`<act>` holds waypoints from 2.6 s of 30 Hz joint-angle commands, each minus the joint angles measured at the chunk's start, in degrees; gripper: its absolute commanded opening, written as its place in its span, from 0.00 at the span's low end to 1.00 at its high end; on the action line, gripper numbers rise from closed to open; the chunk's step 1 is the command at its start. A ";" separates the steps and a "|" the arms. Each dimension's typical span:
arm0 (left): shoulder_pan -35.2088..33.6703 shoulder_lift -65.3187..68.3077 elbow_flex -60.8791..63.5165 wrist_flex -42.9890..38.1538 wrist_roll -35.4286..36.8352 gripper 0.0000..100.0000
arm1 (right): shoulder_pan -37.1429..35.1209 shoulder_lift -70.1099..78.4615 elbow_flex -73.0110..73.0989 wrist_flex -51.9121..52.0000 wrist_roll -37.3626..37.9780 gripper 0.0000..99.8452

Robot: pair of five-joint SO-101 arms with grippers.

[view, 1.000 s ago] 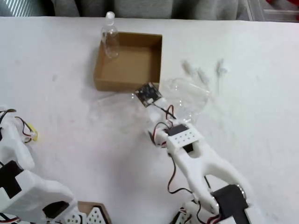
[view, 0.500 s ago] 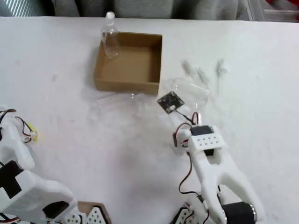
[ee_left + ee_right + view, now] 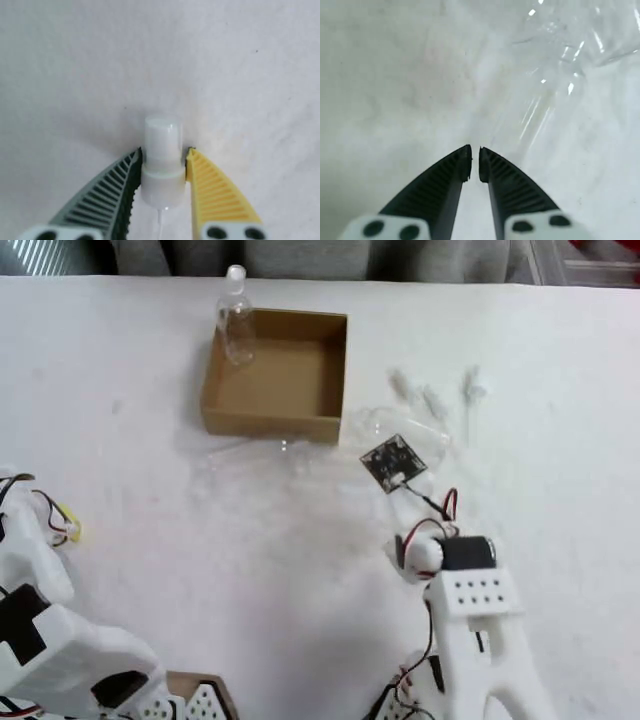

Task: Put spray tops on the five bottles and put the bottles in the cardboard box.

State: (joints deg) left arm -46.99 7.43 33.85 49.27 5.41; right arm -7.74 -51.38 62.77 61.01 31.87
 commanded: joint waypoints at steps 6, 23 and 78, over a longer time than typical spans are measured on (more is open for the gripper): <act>0.84 1.27 -1.58 -1.67 -0.26 0.13 | 0.75 -6.81 -16.79 16.48 -3.08 0.02; 0.84 1.27 -1.58 -1.58 -0.26 0.14 | 3.30 21.58 -38.15 20.70 -6.33 0.02; 0.84 1.27 -1.58 -1.85 -0.26 0.14 | 2.33 57.98 -38.51 -5.76 -6.77 0.32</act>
State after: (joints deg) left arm -46.99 7.43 33.85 49.27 5.41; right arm -5.27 7.34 27.16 55.91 25.71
